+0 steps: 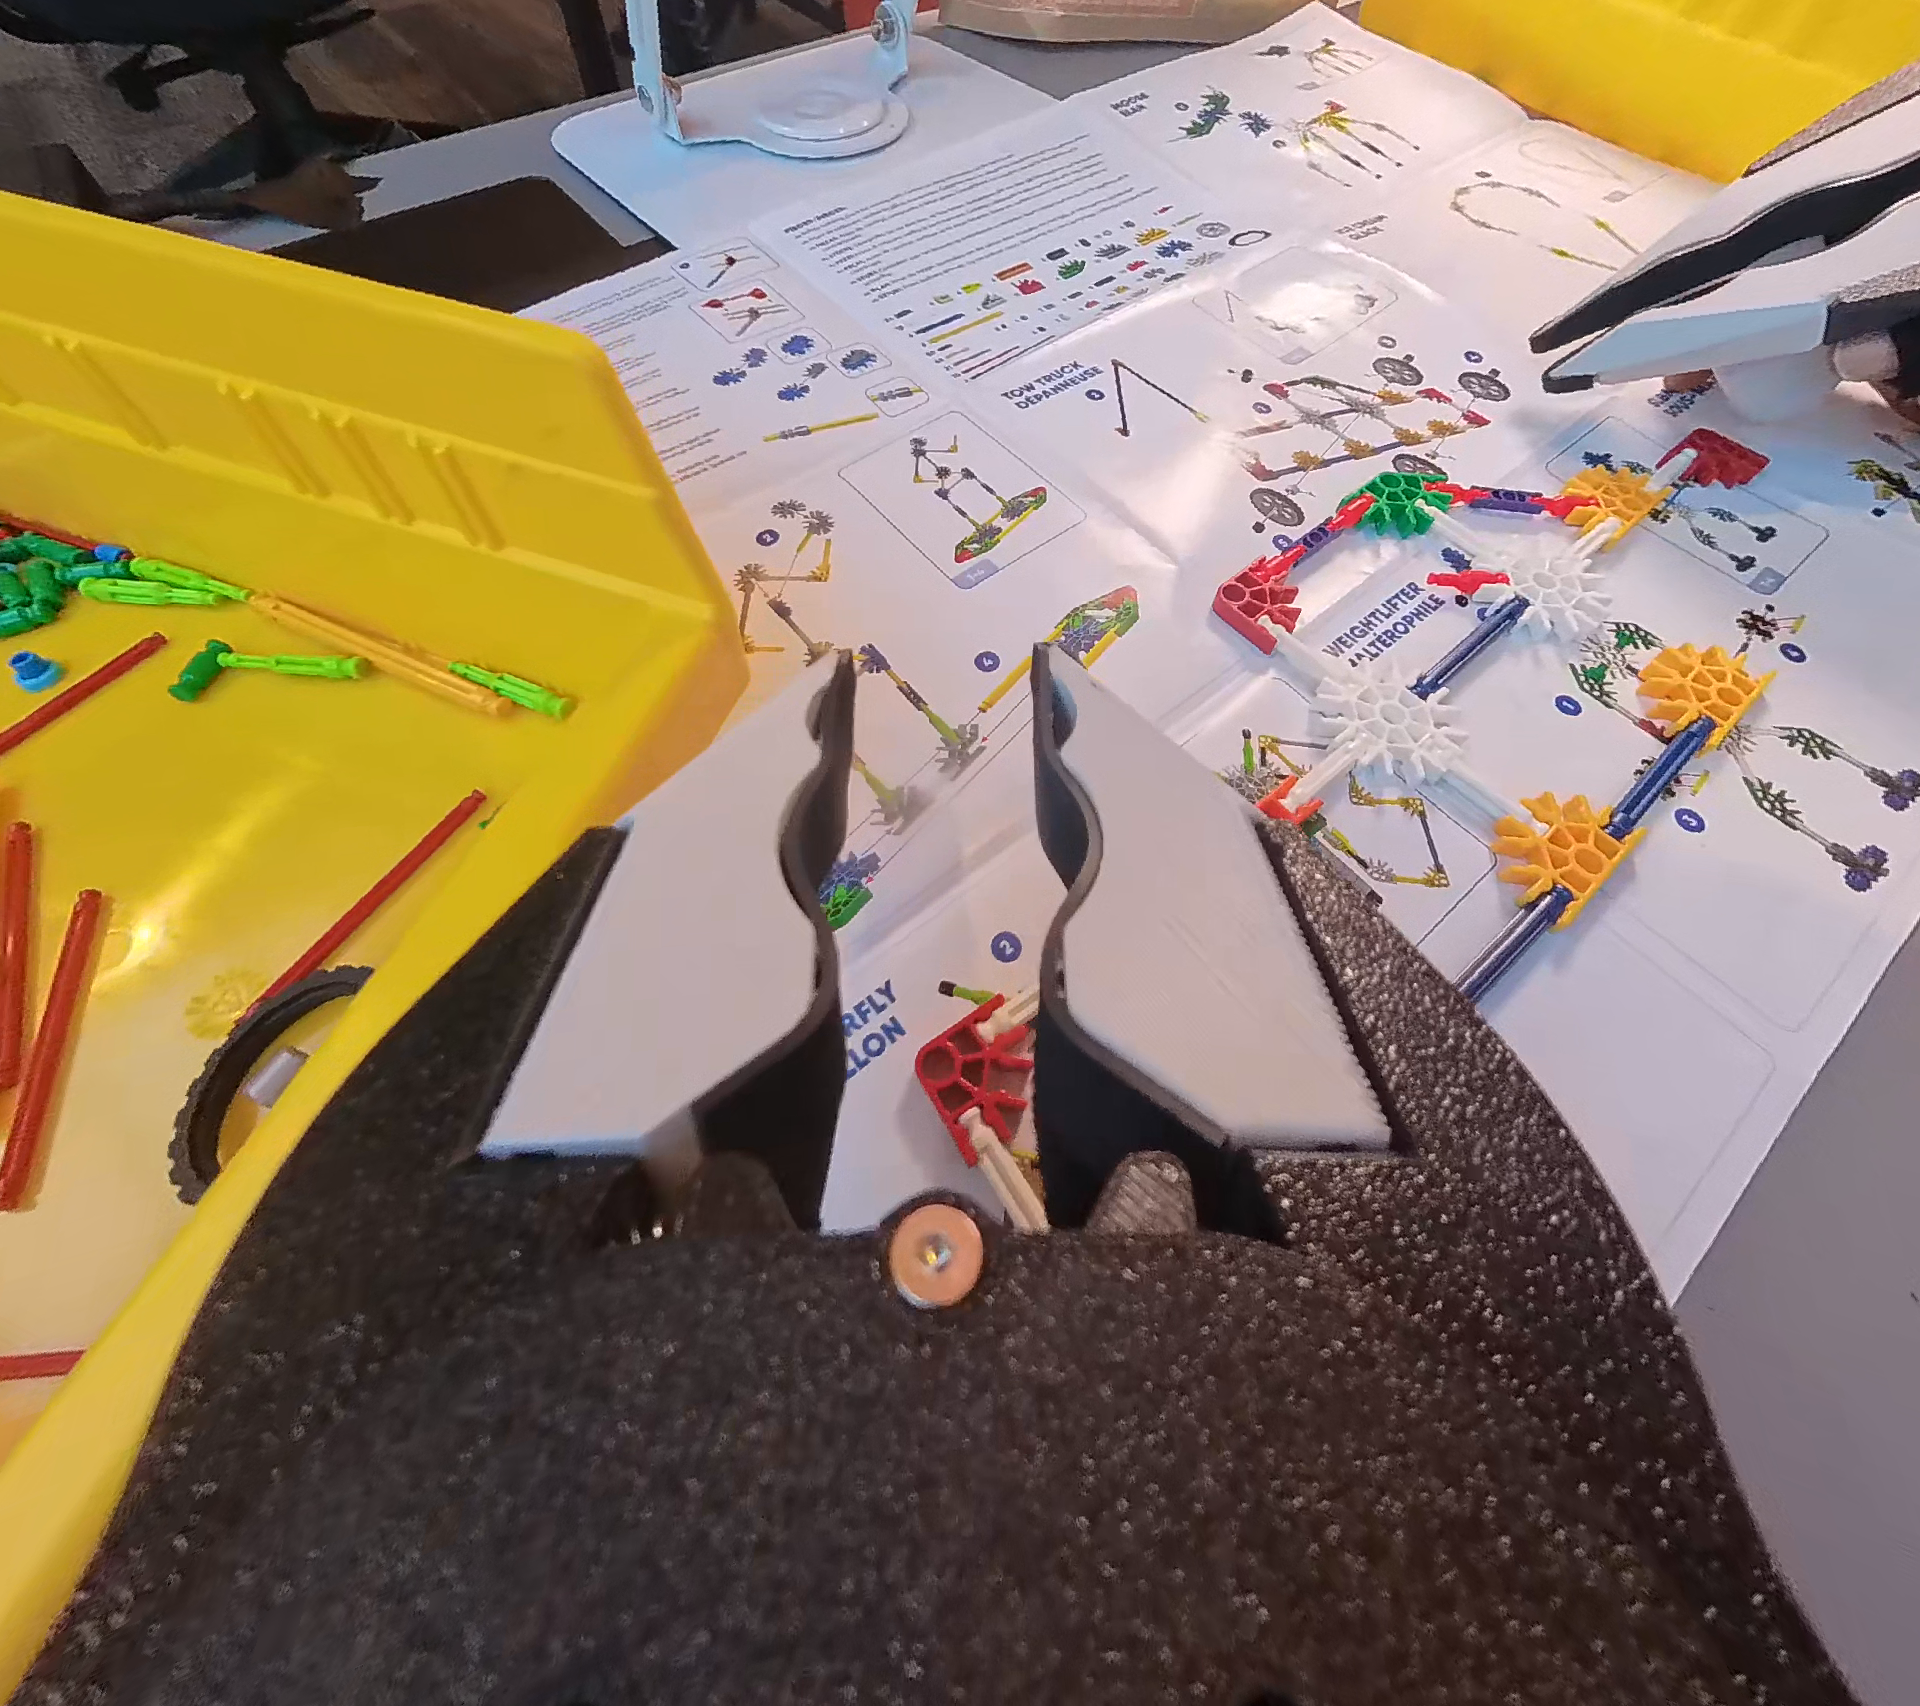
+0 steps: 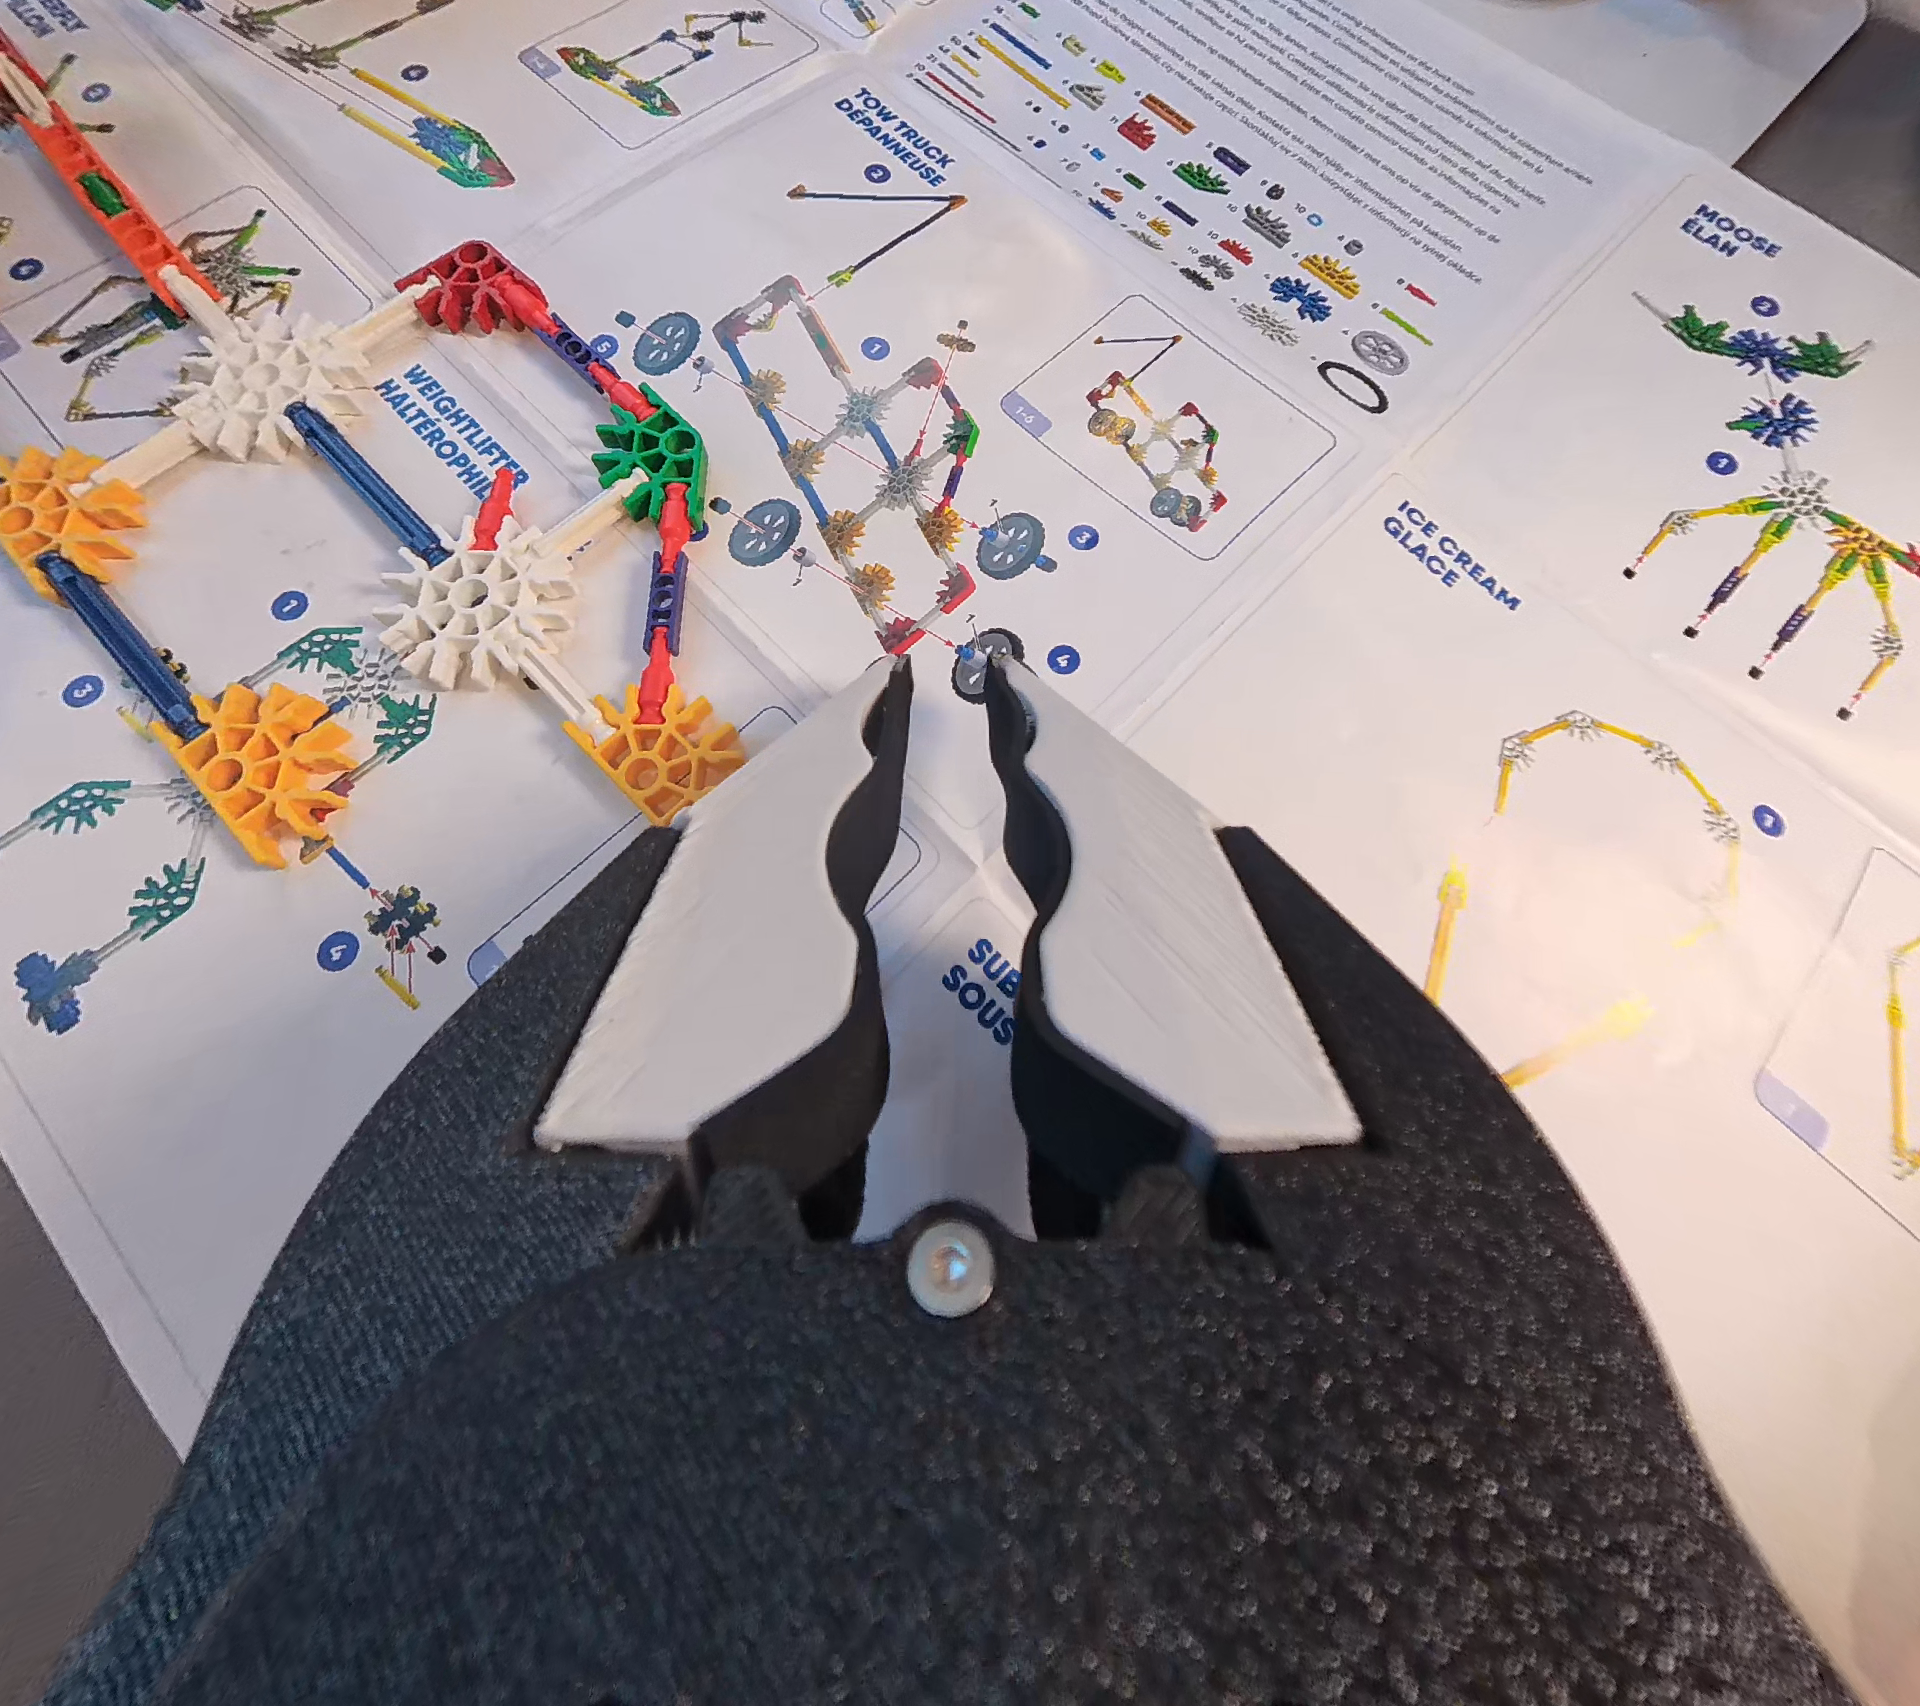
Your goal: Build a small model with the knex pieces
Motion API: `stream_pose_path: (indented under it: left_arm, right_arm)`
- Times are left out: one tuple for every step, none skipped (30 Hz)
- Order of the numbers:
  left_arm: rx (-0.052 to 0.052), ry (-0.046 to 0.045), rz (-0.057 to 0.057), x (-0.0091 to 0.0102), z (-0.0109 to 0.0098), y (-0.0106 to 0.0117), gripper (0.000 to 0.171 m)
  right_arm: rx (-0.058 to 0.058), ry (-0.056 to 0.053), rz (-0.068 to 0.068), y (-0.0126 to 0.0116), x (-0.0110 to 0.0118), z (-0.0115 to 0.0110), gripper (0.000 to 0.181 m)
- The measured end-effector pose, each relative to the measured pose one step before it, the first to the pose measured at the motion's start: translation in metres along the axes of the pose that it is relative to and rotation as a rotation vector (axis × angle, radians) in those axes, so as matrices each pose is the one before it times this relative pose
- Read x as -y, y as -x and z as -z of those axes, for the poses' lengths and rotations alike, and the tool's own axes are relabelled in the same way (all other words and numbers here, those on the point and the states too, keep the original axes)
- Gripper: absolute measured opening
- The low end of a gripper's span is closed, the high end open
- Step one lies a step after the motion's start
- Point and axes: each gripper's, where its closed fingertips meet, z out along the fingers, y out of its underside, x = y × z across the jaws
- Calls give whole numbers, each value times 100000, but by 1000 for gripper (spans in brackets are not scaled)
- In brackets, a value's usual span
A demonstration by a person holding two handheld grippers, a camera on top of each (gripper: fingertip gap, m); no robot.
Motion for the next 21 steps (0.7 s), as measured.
stream_pose_path:
  left_arm:
    - [-2413,737,-894,-104,-47,-420,32]
    - [-5719,2548,-1549,-397,-86,-940,31]
    - [-8825,5309,-2189,-829,-141,-1421,31]
    - [-7023,6076,-3251,-958,-145,-1244,36]
    - [-2813,4732,-5315,-748,-80,-818,43]
    - [-1836,4198,-6723,-665,-51,-771,45]
    - [-706,3526,-5566,-536,-129,-563,44]
    - [744,2603,-3393,-360,-232,-224,41]
    - [256,2636,-1918,-370,-311,-175,34]
    - [16,2645,-1405,-397,-326,-116,27]
    - [477,1124,-838,-147,-232,19,25]
    - [-138,-603,74,177,-41,4,22]
    - [-50,348,-406,32,-45,28,21]
    - [376,25,-1858,24,-9,13,12]
    - [-573,228,-3174,-34,12,-243,11]
    - [-1173,54,-2817,6,63,-346,10]
    - [-1682,-221,-1657,34,59,-378,10]
    - [-1703,-396,-697,34,58,-332,10]
    - [-2165,-454,-657,24,84,-395,9]
    - [-2218,-575,-1014,5,102,-409,9]
    - [-1360,-393,-869,-32,102,-262,8]
  right_arm:
    - [160,-197,132,16,30,33,13]
    - [157,-239,152,9,47,49,13]
    - [69,-161,204,-24,19,59,13]
    - [-205,-102,102,-85,3,53,13]
    - [-313,-30,-83,-136,-24,58,13]
    - [-247,-57,-207,-113,-23,43,13]
    - [-71,-170,-320,-99,-3,27,13]
    - [71,-121,-455,-63,-15,-12,13]
    - [307,104,-335,-7,-36,-40,13]
    - [194,192,11,24,-46,-45,14]
    - [79,142,384,39,-17,-39,14]
    - [14,132,453,47,-19,-16,14]
    - [0,22,398,47,8,13,14]
    - [31,3,232,28,5,14,14]
    - [-21,-78,62,-4,19,17,14]
    - [40,-132,-42,-6,17,24,14]
    - [122,-120,-88,-5,26,10,13]
    - [161,-69,-54,22,4,2,14]
    - [209,22,89,37,-7,-8,13]
    - [187,8,316,66,12,-9,14]
    - [152,-109,468,81,36,-8,14]
